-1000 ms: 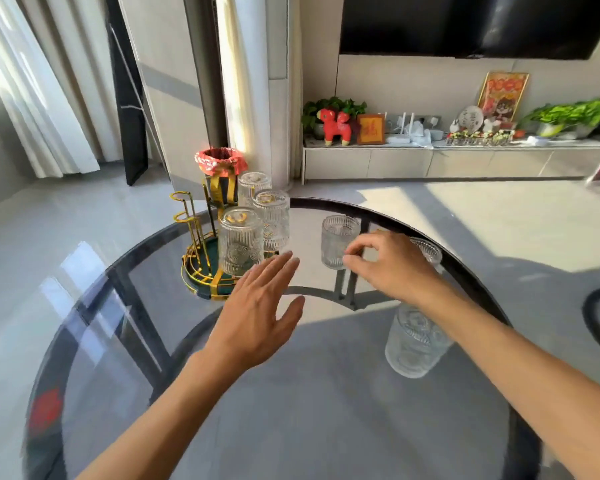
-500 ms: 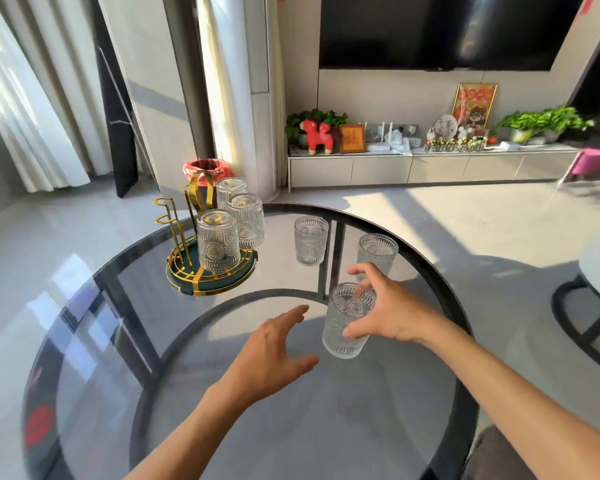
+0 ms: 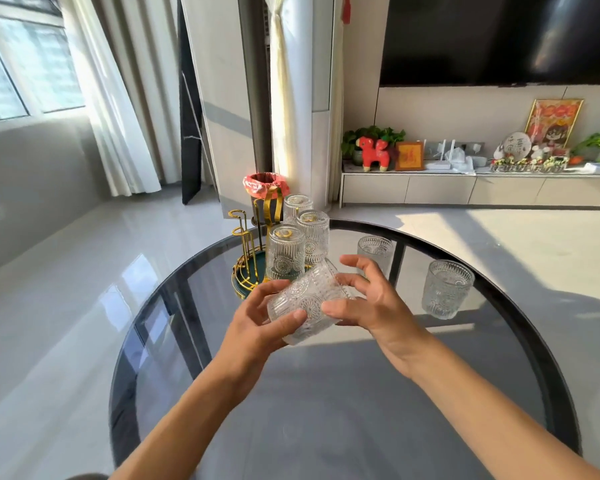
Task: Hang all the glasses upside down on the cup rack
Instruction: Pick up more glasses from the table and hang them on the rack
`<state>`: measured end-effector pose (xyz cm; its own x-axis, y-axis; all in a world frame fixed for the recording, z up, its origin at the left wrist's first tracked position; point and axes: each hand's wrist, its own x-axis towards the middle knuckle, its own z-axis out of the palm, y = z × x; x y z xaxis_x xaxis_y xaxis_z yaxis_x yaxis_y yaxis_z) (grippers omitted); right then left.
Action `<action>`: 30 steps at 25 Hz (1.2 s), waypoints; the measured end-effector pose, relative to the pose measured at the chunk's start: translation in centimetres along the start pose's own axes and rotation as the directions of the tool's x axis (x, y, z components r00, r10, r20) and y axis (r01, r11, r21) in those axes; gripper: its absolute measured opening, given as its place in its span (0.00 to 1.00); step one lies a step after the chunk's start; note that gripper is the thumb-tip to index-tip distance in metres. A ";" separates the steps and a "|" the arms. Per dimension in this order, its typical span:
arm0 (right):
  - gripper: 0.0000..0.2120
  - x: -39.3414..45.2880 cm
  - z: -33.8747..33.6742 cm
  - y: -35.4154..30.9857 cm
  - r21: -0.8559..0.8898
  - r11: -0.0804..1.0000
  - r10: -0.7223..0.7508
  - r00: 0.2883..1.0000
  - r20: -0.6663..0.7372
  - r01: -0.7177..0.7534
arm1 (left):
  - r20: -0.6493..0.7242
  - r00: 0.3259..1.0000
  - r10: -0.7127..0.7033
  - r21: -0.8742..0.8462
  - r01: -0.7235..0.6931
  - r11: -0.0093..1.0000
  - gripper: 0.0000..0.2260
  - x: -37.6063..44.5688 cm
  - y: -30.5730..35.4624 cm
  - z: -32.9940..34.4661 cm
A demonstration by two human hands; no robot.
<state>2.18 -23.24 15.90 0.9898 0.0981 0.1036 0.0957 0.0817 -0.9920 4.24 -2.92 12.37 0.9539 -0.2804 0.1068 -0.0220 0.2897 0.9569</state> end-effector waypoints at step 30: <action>0.30 18.9 2.9 -1.2 -0.936 0.240 -0.291 0.939 0.183 0.257 | 0.049 0.982 0.184 0.987 -0.076 0.144 0.22 29.9 5.5 -5.8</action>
<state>20.43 -18.60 19.23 0.8821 0.2501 0.3991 0.3764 -0.8837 -0.2783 34.36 -4.35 19.25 0.9178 -0.2669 0.2941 -0.3712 -0.8396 0.3966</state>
